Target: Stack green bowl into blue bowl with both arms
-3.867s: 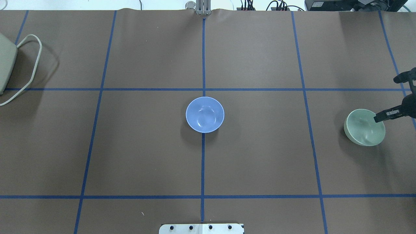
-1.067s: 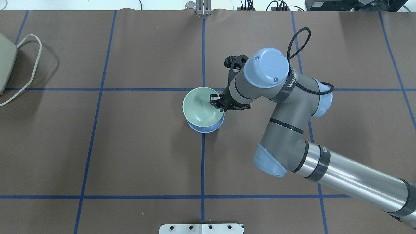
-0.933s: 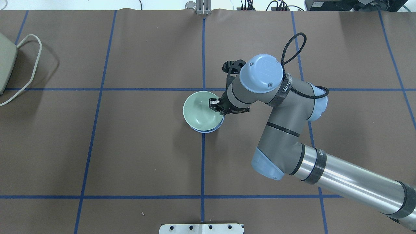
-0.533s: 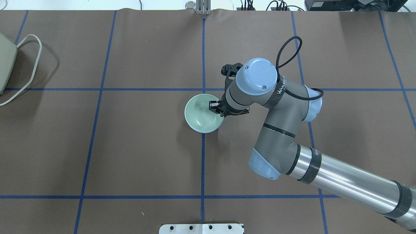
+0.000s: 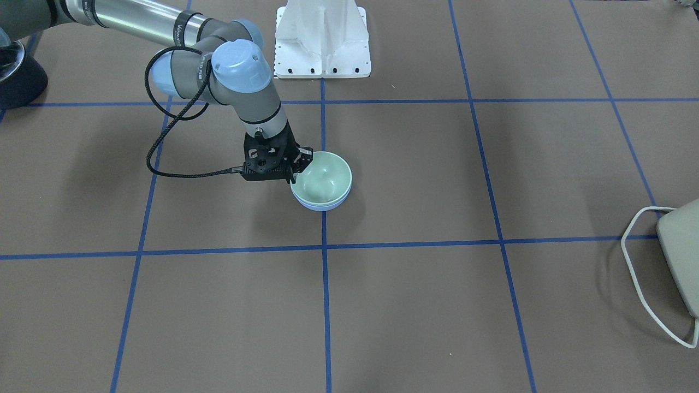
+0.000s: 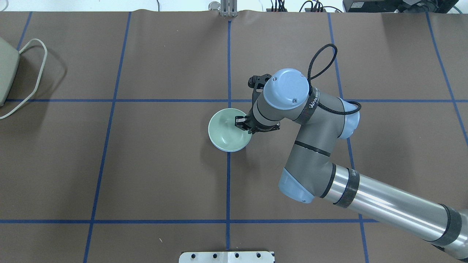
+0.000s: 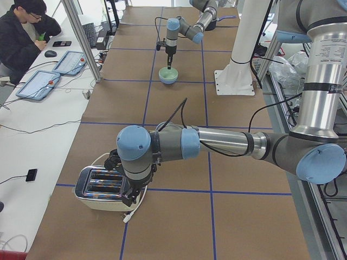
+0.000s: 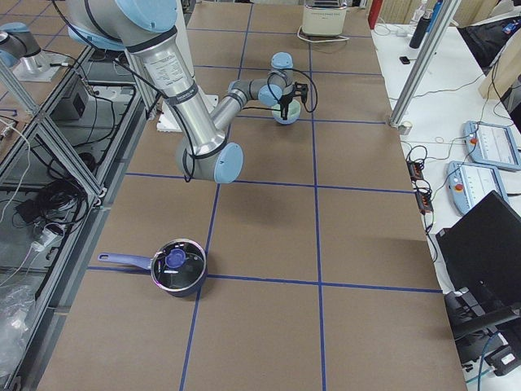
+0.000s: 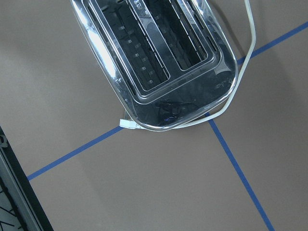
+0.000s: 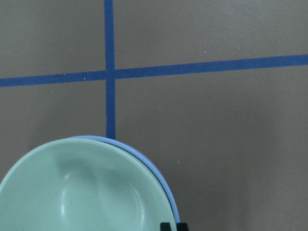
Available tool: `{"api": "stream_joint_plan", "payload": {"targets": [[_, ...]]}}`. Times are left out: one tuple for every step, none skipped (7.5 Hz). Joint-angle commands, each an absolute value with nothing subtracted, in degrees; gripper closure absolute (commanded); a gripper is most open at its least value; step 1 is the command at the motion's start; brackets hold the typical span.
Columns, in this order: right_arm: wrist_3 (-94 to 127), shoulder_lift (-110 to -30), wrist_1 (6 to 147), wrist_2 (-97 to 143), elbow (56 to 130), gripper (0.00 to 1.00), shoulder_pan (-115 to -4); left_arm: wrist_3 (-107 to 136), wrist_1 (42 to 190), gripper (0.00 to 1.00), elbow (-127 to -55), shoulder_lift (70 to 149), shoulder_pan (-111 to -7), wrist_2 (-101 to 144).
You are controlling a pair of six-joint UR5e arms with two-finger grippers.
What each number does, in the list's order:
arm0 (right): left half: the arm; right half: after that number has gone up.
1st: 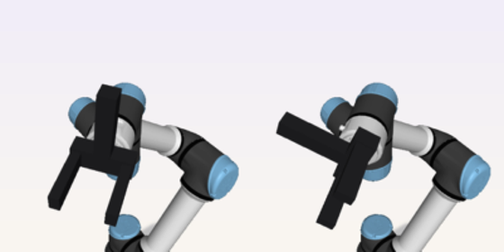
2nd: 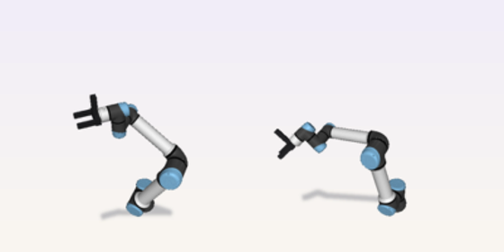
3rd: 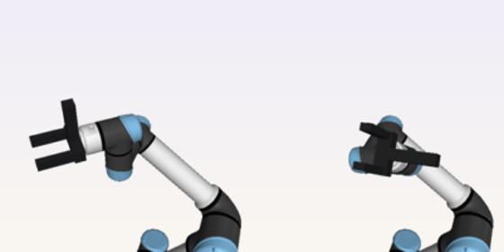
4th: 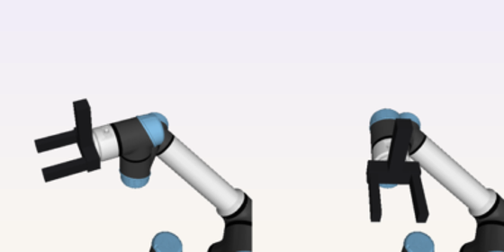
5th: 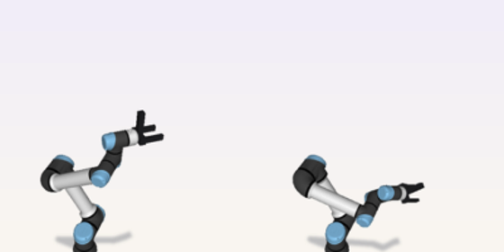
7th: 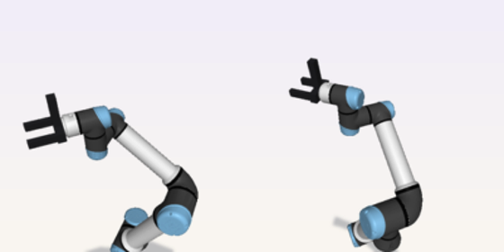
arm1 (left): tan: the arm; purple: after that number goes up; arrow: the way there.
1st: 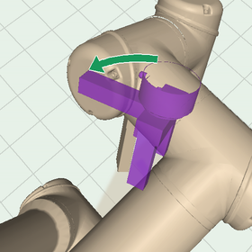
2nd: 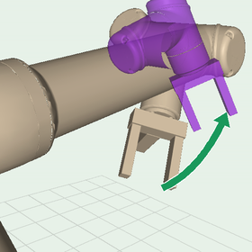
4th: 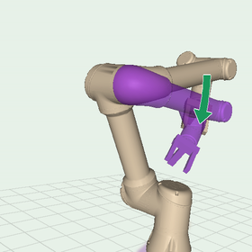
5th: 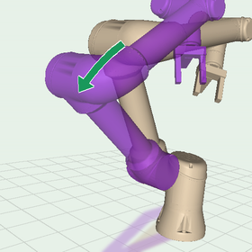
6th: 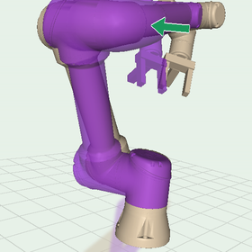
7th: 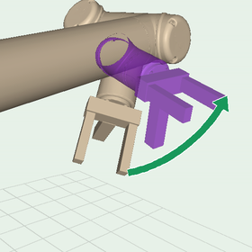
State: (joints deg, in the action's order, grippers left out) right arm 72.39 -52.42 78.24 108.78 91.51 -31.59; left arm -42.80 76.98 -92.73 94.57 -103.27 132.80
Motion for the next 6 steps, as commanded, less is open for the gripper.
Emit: {"api": "stream_joint_plan", "payload": {"targets": [[72.95,-52.38,77.61,108.72,91.49,0.66,-31.55,-42.80,76.99,0.02,-92.72,94.57,-103.27,132.80],[73.04,-52.47,77.69,108.63,91.49,0.22,-31.55,-42.80,76.99,0.02,-92.72,94.22,-103.27,132.80],[72.78,-52.47,77.78,106.46,91.67,0.00,-31.64,-42.80,76.99,0.02,-92.72,94.22,-103.27,132.80],[72.16,-52.38,78.31,106.70,91.93,0.00,-33.29,-42.80,76.99,0.02,-92.72,94.22,-103.27,132.80],[70.59,-52.38,78.57,107.92,92.11,0.00,-36.18,-42.72,76.99,0.02,-92.64,94.13,-103.27,132.80],[66.75,-52.82,78.75,111.06,92.02,0.00,-40.56,-41.50,76.91,0.02,-92.38,94.13,-103.18,132.80]]}}
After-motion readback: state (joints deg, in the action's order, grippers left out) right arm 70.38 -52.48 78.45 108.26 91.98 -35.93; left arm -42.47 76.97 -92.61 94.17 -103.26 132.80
